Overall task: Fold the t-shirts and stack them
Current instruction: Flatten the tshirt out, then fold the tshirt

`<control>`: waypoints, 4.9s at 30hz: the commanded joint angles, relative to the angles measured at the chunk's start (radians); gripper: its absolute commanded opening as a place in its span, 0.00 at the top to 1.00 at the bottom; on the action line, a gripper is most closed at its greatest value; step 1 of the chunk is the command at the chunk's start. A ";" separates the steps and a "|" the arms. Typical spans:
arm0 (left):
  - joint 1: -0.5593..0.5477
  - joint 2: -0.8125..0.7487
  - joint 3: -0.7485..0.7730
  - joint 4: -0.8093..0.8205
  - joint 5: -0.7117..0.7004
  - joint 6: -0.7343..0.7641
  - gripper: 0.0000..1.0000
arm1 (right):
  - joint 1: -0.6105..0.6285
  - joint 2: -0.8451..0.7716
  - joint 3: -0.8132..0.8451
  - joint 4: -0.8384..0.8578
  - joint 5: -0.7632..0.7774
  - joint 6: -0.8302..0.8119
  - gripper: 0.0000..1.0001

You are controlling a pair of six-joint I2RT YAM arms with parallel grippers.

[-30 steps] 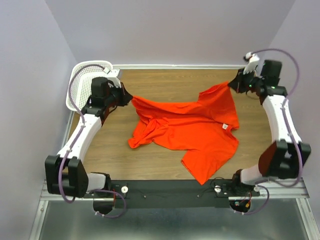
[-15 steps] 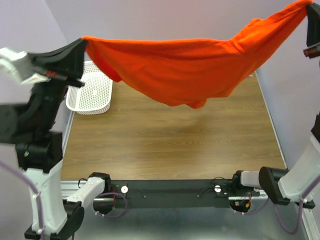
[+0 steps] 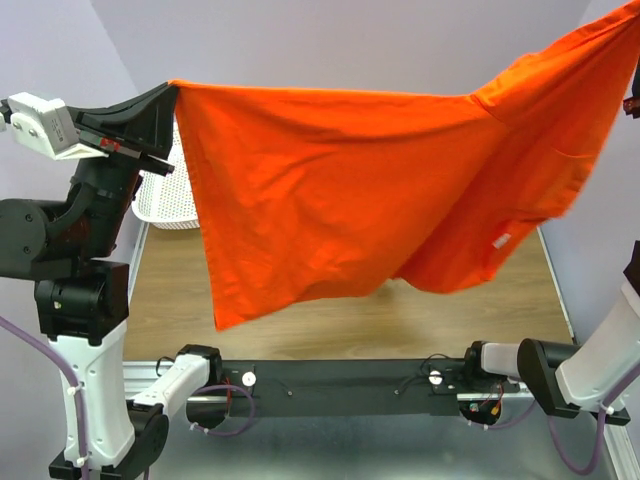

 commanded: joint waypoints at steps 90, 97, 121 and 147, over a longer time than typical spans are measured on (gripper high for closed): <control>-0.026 1.307 0.036 0.148 -0.325 0.006 1.00 | 0.015 0.619 -1.201 0.763 0.075 -0.003 0.99; -0.015 1.395 0.186 0.091 -0.293 0.028 1.00 | 0.019 0.631 -1.129 0.765 0.035 0.068 0.99; 0.031 1.494 0.337 0.056 -0.263 0.016 1.00 | 0.149 0.908 -0.721 0.671 0.170 0.111 0.99; 0.095 1.514 0.347 0.045 -0.276 -0.020 1.00 | 0.226 0.815 -0.733 0.608 0.205 0.050 0.99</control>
